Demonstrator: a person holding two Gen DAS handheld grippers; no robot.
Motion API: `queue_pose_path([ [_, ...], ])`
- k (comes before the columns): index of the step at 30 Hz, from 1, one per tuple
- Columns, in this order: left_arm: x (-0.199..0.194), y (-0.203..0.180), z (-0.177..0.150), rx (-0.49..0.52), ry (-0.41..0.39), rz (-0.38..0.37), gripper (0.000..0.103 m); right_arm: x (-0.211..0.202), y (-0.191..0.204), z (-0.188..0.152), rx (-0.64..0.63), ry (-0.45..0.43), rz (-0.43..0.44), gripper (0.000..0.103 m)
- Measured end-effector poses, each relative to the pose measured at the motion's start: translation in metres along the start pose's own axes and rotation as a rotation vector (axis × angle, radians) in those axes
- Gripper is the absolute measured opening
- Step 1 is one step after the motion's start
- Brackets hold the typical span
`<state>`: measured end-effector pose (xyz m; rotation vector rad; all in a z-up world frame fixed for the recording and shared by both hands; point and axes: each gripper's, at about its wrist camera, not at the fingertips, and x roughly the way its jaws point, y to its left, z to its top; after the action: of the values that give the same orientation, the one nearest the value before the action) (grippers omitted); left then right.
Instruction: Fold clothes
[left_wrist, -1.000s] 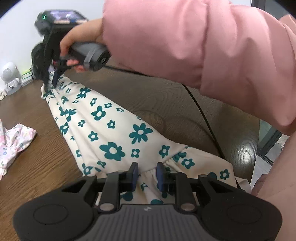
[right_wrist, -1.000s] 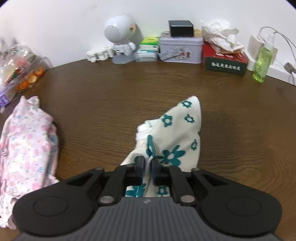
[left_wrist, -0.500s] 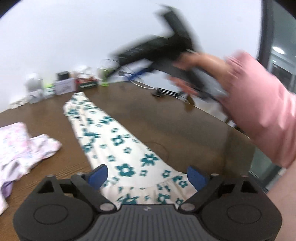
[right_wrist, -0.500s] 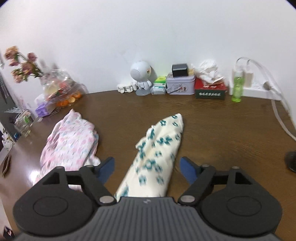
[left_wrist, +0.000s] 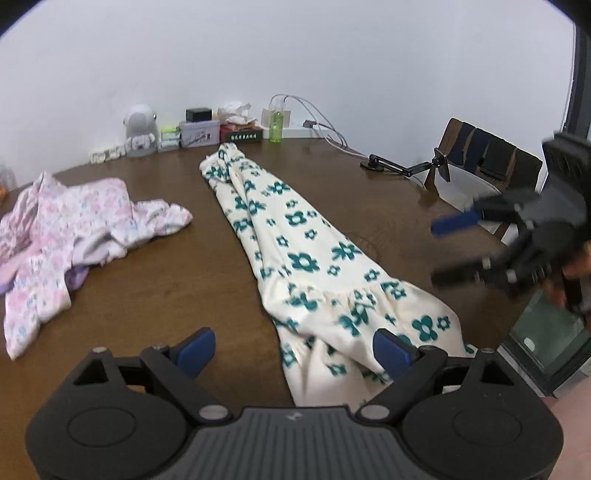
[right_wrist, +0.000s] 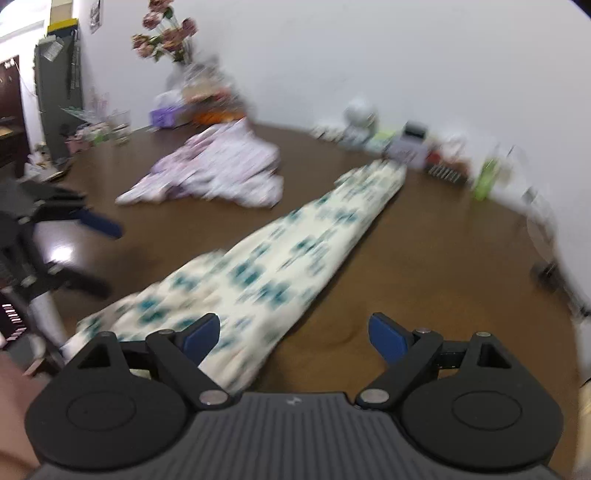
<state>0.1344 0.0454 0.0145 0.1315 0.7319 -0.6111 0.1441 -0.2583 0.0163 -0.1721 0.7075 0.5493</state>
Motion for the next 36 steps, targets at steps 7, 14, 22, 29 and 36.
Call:
queue_pose_path([
  [7, 0.005, -0.012, -0.014, -0.029, 0.01, -0.034, 0.06, 0.011, 0.02, -0.018, 0.098, 0.06, 0.085, 0.049],
  [14, 0.008, -0.025, -0.008, -0.005, 0.003, -0.041, 0.015, 0.022, 0.04, -0.036, 0.195, 0.119, 0.168, 0.015],
  [22, 0.02, -0.009, -0.018, 0.057, 0.105, 0.094, 0.015, 0.038, 0.071, -0.022, 0.195, 0.162, 0.33, 0.039],
  [29, 0.022, -0.012, -0.017, 0.126, 0.121, 0.094, 0.015, 0.028, -0.027, 0.039, 0.301, 0.061, 0.122, 0.079],
  [36, 0.023, -0.019, -0.016, 0.141, 0.133, 0.12, 0.016, 0.141, -0.166, 0.131, 0.456, 0.101, -0.087, 0.078],
])
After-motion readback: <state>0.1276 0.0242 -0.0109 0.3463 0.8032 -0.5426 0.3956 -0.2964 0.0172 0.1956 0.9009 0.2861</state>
